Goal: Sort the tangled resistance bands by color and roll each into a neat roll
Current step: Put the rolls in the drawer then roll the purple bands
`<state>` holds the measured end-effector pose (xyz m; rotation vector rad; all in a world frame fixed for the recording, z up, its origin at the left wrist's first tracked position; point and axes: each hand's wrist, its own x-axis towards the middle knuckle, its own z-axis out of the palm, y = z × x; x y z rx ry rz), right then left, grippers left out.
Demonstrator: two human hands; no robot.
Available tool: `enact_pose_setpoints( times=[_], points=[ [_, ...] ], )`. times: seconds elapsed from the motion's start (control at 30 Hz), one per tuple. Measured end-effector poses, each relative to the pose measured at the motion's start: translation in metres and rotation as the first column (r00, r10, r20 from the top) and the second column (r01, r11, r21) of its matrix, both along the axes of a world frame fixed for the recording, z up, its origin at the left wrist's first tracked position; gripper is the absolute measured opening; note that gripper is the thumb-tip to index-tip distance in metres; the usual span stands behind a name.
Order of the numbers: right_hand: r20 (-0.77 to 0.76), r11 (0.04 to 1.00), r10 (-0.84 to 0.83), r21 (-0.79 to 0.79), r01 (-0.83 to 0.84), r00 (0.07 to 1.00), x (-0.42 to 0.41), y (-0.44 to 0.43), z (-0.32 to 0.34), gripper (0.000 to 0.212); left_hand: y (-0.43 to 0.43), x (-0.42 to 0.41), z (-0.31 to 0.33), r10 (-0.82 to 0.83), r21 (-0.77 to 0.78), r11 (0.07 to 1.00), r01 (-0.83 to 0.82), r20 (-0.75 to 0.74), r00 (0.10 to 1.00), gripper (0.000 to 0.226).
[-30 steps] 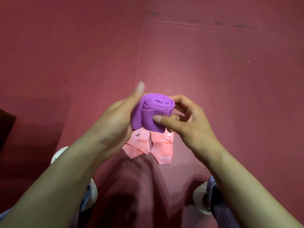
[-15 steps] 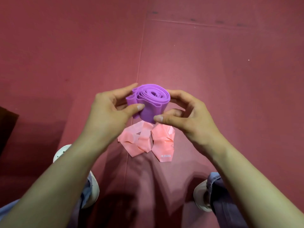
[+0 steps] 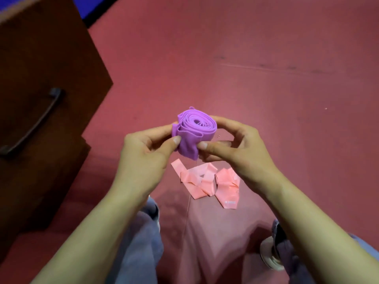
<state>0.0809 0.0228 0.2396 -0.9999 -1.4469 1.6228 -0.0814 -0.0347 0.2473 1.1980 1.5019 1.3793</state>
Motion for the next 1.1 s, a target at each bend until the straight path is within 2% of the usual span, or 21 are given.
enact_pose_setpoints(
  times=[0.13,0.23,0.33,0.4,0.53,0.67,0.73,0.83,0.97,1.1],
  points=[
    [0.026,0.996,0.06,0.067,-0.061,0.998,-0.022,-0.032,0.049,0.052,-0.051,-0.016,0.045,-0.011,0.07,0.997,0.023,-0.174,0.985,0.039],
    [0.056,0.986,0.11,0.122,-0.116,0.992,-0.041,-0.057,0.079,0.049,-0.083,-0.032,0.07,-0.046,0.088,0.994,0.061,-0.167,0.985,0.039],
    [0.071,0.969,0.149,0.186,-0.16,0.986,-0.063,-0.085,0.107,0.042,-0.116,-0.053,0.092,-0.045,0.128,0.988,0.083,-0.275,0.96,0.04],
    [0.067,0.958,0.179,0.216,-0.19,0.982,-0.077,-0.102,0.121,0.039,-0.137,-0.067,0.103,0.021,0.175,0.984,0.045,-0.357,0.934,0.039],
    [0.05,0.939,0.24,0.244,-0.244,0.97,-0.099,-0.121,0.136,0.037,-0.168,-0.085,0.121,0.148,0.227,0.972,-0.057,-0.409,0.9,0.032],
    [0.069,0.901,0.321,0.285,-0.327,0.945,-0.119,-0.122,0.155,0.036,-0.18,-0.104,0.141,0.266,0.256,0.951,-0.171,-0.403,0.875,0.042],
    [0.101,0.877,0.36,0.304,-0.373,0.928,-0.132,-0.115,0.168,0.038,-0.179,-0.116,0.155,0.275,0.251,0.951,-0.183,-0.407,0.871,0.043],
    [0.118,0.85,0.406,0.317,-0.422,0.906,-0.161,-0.1,0.187,0.037,-0.167,-0.145,0.172,0.274,0.216,0.955,-0.204,-0.374,0.886,0.034],
    [0.199,0.814,0.422,0.345,-0.467,0.884,-0.214,-0.072,0.2,0.04,-0.148,-0.191,0.182,0.306,0.21,0.948,-0.24,-0.387,0.87,0.04],
    [0.289,0.798,0.416,0.337,-0.499,0.862,-0.268,-0.046,0.201,0.056,-0.124,-0.242,0.181,0.28,0.175,0.957,-0.23,-0.362,0.889,0.04]
  ],
)
